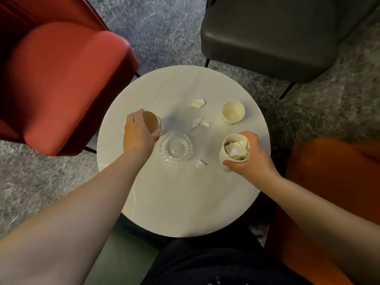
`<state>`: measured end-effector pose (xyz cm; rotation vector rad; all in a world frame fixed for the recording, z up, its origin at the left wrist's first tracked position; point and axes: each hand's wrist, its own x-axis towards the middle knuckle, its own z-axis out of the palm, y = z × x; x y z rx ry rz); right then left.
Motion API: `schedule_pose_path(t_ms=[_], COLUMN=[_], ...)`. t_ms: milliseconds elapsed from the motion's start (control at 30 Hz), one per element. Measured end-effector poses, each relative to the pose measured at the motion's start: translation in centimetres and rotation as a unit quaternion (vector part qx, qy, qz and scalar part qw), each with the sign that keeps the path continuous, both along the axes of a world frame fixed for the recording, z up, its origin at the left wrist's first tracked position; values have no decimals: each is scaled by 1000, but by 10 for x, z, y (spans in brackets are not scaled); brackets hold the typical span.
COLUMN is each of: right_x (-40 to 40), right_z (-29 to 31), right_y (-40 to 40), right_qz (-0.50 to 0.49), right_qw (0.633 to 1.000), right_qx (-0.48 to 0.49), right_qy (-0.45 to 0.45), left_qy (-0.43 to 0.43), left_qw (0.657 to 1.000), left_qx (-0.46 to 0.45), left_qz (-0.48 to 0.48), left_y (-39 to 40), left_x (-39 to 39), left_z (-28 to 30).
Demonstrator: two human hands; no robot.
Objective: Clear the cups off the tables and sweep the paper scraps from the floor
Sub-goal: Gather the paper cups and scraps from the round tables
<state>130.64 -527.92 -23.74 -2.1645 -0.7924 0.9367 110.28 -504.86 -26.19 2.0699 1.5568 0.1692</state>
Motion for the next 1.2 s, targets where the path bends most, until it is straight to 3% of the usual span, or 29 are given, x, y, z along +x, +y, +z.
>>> schedule_pose_path(t_ms=[200, 300, 433, 633, 900, 1200], right_x=[-4, -5, -5, -2, 0, 10], right_z=[-3, -4, -1, 7, 15, 33], right_y=[0, 1, 3, -1, -22, -33], right_qz=[-25, -38, -48, -58, -100, -118], right_qw=[1000, 999, 999, 998, 994, 991], right_qx=[-5, -2, 6, 11, 10, 44], right_qy=[6, 12, 22, 32, 52, 53], left_qy=[14, -50, -147, -187, -73, 44], left_qw=[999, 998, 982, 960, 956, 934], left_qx=[-31, 20, 63, 21, -27, -50], left_qz=[-32, -32, -104, -209, -282, -351], left_y=[3, 1, -10, -40, -59, -95], left_x=[-1, 13, 58, 128, 167, 137], left_z=[-12, 0, 26, 40, 7, -14])
